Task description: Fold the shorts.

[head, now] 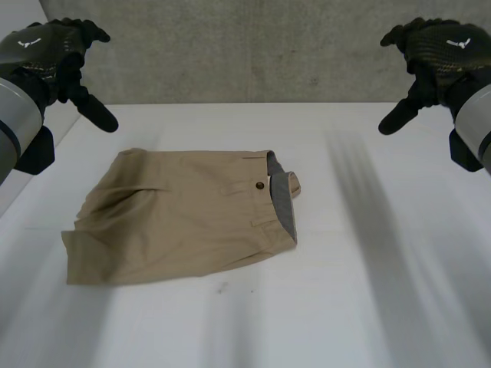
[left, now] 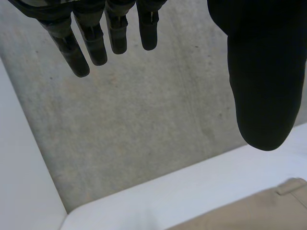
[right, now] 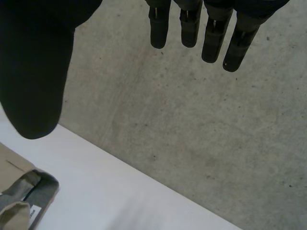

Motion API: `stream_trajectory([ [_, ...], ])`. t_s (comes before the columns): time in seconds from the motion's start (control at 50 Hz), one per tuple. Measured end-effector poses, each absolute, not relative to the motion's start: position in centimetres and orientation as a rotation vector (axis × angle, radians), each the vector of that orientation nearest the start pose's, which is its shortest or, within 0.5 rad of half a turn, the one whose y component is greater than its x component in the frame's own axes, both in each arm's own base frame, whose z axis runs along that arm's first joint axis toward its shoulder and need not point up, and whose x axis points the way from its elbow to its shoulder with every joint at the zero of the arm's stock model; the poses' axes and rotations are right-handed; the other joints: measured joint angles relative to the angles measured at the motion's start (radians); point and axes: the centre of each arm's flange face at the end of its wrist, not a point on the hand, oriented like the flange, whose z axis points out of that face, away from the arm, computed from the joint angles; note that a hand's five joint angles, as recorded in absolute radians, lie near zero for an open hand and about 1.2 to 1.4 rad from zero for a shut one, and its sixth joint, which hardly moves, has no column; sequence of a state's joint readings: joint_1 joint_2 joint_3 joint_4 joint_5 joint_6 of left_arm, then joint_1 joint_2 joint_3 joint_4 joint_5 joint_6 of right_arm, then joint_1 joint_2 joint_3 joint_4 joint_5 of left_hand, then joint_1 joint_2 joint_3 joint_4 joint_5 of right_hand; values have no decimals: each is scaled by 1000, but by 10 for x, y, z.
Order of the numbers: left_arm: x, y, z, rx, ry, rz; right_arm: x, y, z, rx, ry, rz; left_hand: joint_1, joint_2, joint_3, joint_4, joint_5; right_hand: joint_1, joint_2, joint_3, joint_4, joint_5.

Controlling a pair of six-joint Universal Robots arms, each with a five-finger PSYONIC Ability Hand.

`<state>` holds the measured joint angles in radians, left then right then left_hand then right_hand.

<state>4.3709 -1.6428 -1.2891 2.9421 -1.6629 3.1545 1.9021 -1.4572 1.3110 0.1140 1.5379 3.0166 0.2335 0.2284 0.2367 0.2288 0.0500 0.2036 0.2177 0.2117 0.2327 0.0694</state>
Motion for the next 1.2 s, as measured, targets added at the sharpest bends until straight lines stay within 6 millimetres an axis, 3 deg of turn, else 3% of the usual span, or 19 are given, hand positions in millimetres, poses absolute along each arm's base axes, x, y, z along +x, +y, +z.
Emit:
stream_trajectory([
  [0.08,-224,-255,353,349,2361,-2310,234,-269,352,-497,1995,-2139,0,0,0,0,0,0,0,0,0,0],
  [0.22,-226,-254,351,371,2377,-2299,233,-267,351,-501,1988,-2148,0,-1,0,-3,0,0,0,0,0,0],
  [0.36,-226,-254,350,373,2374,-2300,234,-268,344,-521,2000,-2130,0,-10,0,-8,0,0,0,0,0,0],
  [0.46,-226,-252,343,391,2389,-2270,243,-267,329,-669,2013,-2076,0,-10,0,-8,0,0,0,0,0,0],
  [0.56,-225,-247,322,474,2416,-2171,259,-261,306,-918,1977,-1972,0,-10,0,-8,0,0,0,0,0,0],
  [0.66,-217,-243,282,614,2426,-1977,285,-247,267,-1173,1895,-1771,0,-7,0,-5,3,0,0,0,0,0],
  [0.82,-194,-239,235,657,2464,-1745,313,-237,216,-1284,1886,-1567,64,67,55,67,74,19,40,47,21,20],
  [0.86,-184,-236,220,636,2493,-1673,323,-237,197,-1305,1887,-1522,62,73,62,75,85,113,149,158,136,116],
  [0.92,-178,-233,213,612,2513,-1630,326,-237,192,-1309,1888,-1514,62,73,62,75,85,127,163,176,154,130],
  [0.98,-167,-229,204,565,2542,-1572,339,-242,165,-1325,1884,-1511,62,73,62,75,85,133,165,182,163,138],
  [1.2,-145,-228,188,483,2627,-1494,351,-253,132,-1415,1884,-1617,104,114,105,114,118,137,165,185,166,146],
])
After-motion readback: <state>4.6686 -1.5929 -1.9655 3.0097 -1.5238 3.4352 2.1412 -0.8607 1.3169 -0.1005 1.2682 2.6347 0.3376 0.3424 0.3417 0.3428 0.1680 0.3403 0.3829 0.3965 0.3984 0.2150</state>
